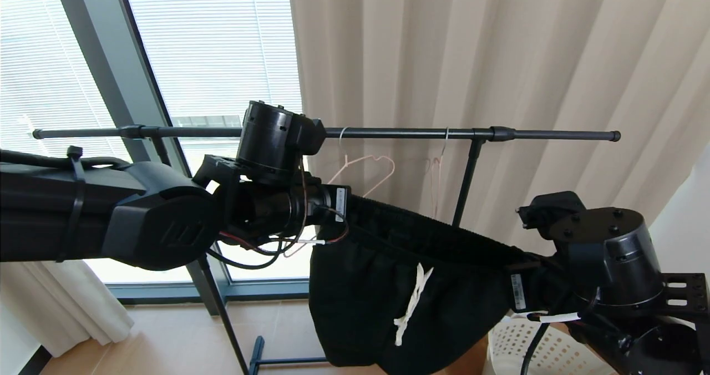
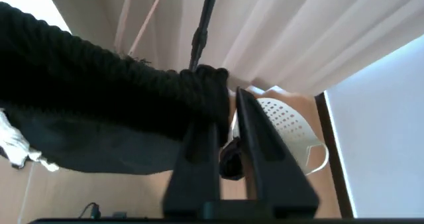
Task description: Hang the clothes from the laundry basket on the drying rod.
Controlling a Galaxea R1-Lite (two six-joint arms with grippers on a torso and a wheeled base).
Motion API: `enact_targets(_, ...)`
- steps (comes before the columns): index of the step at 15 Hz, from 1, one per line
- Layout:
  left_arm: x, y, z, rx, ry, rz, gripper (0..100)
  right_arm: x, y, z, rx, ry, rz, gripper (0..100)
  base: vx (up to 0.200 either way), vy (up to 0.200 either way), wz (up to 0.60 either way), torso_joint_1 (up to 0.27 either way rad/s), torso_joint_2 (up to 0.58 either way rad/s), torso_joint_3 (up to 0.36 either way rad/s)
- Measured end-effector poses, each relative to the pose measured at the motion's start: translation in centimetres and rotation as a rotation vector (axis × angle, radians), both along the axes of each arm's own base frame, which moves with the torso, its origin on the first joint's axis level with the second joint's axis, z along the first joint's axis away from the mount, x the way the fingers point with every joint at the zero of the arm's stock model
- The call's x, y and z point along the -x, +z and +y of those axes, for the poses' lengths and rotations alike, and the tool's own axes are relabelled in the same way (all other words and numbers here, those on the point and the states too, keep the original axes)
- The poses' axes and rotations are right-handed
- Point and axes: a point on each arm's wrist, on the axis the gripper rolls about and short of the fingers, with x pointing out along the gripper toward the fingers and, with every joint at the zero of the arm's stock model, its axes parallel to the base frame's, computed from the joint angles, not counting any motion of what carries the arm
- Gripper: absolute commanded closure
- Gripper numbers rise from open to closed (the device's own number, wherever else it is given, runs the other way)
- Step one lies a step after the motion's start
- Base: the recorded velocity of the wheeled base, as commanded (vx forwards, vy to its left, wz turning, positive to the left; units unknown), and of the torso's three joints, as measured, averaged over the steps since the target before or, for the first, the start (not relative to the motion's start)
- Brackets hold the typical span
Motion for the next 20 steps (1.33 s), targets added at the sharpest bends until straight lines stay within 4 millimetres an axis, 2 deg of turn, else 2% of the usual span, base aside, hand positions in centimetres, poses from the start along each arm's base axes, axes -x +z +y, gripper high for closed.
enact_targets(3, -0.7, 1.0, -1.4, 0.03, -0.018, -0.038, 100, 0.9, -1.4, -0.4, 0.098, 0.154, 0.083, 0, 0.0, 0.0, 0.0, 0.0, 0.0, 0.0)
enact_targets(6, -0.7, 2.0, -3.0, 0.055, -0.048, -0.07, 100, 1.7, -2.4, -0.5, 0.117, 0.267, 0.114, 0, 0.0, 0.0, 0.0, 0.0, 0.0, 0.0)
enact_targets(11, -0.8, 2.8, -3.4, 0.061, -0.017, -0.105, 100, 3.3, -4.0, -1.3, 0.115, 0.524, 0.076, 0, 0.0, 0.0, 0.0, 0.0, 0.0, 0.0)
enact_targets(15, -0.7, 3.1, -3.6, 0.064, -0.006, -0.119, 100, 3.9, -4.3, -1.4, 0.035, 0.675, 0.085, 0, 0.0, 0.0, 0.0, 0.0, 0.0, 0.0)
enact_targets(20, -0.6, 2.9, -3.7, 0.058, -0.01, -0.115, 100, 3.3, -3.1, -0.7, -0.043, 0.707, -0.038, 0, 0.0, 0.0, 0.0, 0.0, 0.0, 0.0)
